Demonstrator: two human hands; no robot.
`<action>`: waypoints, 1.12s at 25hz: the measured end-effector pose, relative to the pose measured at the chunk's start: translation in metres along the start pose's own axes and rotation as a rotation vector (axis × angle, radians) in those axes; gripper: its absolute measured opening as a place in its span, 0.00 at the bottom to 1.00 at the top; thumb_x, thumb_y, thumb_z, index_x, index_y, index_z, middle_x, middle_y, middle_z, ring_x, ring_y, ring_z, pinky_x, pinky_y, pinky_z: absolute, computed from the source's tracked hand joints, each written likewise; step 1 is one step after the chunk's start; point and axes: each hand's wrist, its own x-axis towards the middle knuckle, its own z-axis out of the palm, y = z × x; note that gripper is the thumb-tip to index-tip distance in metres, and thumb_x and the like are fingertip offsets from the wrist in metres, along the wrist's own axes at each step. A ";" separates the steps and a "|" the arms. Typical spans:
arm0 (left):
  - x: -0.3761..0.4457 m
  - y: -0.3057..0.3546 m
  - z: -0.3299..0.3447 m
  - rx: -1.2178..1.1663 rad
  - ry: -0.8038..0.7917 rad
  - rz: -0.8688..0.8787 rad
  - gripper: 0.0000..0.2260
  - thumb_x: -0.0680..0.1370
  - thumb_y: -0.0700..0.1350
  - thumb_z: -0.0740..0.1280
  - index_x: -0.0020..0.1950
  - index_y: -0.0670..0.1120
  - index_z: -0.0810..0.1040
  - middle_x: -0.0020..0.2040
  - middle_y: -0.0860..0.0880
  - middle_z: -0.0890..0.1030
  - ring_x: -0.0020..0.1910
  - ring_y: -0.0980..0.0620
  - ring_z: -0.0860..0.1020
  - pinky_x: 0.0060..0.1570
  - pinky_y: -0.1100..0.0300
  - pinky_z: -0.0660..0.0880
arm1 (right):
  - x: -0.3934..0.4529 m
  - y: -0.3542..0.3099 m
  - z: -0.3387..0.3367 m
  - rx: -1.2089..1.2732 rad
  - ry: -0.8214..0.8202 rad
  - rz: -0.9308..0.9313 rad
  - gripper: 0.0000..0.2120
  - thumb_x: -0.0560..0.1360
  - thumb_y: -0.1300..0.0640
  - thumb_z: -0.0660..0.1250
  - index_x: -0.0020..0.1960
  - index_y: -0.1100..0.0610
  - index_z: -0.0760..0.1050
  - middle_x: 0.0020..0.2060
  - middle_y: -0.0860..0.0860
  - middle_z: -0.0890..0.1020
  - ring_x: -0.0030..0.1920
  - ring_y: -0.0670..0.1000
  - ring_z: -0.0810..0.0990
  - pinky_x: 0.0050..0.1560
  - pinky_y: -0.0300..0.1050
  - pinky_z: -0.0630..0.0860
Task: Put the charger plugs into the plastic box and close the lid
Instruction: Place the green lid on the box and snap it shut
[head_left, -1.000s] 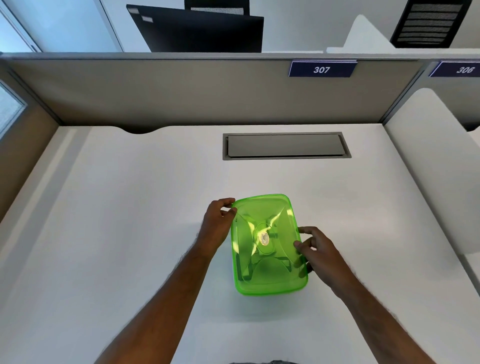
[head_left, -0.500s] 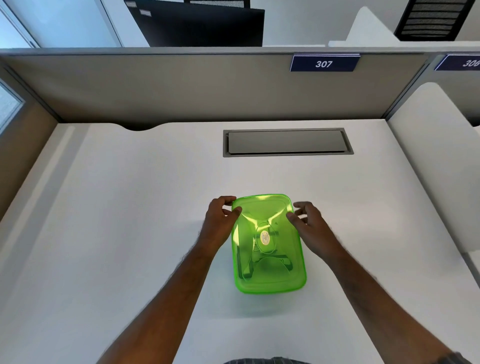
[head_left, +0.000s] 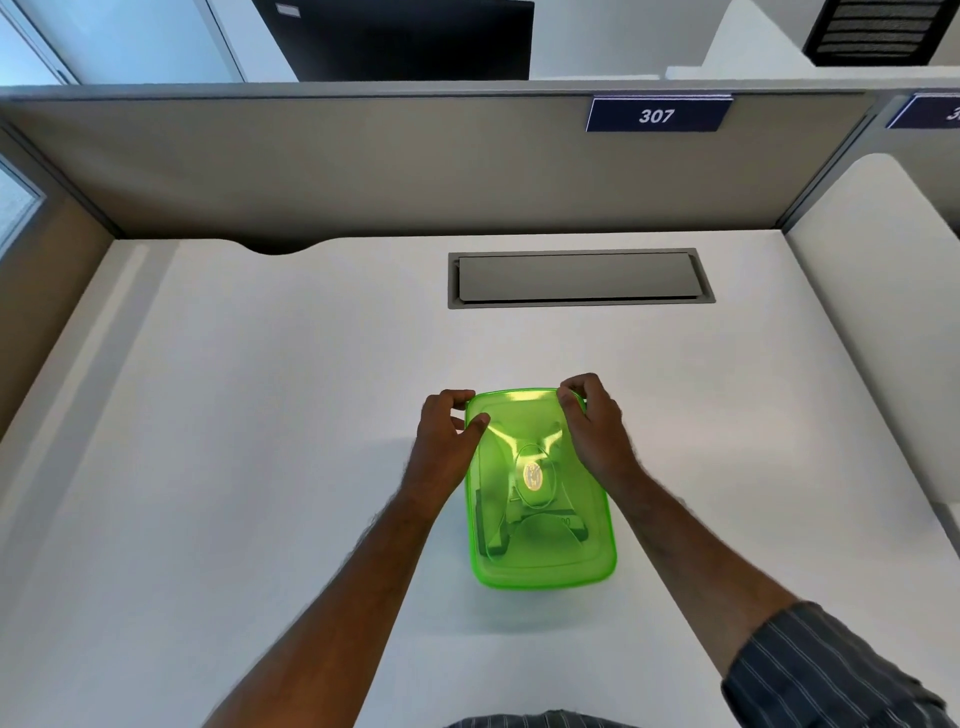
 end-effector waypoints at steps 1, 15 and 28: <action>0.000 0.000 0.000 0.003 0.000 0.003 0.14 0.79 0.44 0.72 0.63 0.50 0.77 0.60 0.52 0.75 0.50 0.54 0.78 0.44 0.71 0.74 | -0.001 0.002 0.000 0.008 -0.004 -0.011 0.05 0.82 0.53 0.62 0.55 0.53 0.75 0.51 0.48 0.82 0.56 0.57 0.78 0.60 0.59 0.74; -0.025 -0.007 -0.008 -0.042 -0.094 -0.011 0.27 0.78 0.45 0.73 0.76 0.54 0.70 0.70 0.54 0.73 0.59 0.61 0.78 0.59 0.52 0.81 | -0.011 -0.014 0.001 -0.746 -0.161 -0.628 0.26 0.83 0.40 0.55 0.73 0.54 0.69 0.68 0.50 0.76 0.69 0.52 0.72 0.73 0.52 0.63; -0.105 -0.036 -0.024 -0.218 -0.238 -0.080 0.33 0.73 0.44 0.80 0.75 0.53 0.70 0.70 0.55 0.73 0.62 0.51 0.80 0.48 0.57 0.84 | -0.037 -0.015 0.013 -0.758 -0.160 -0.458 0.33 0.83 0.36 0.47 0.81 0.54 0.57 0.81 0.52 0.59 0.81 0.54 0.53 0.80 0.59 0.50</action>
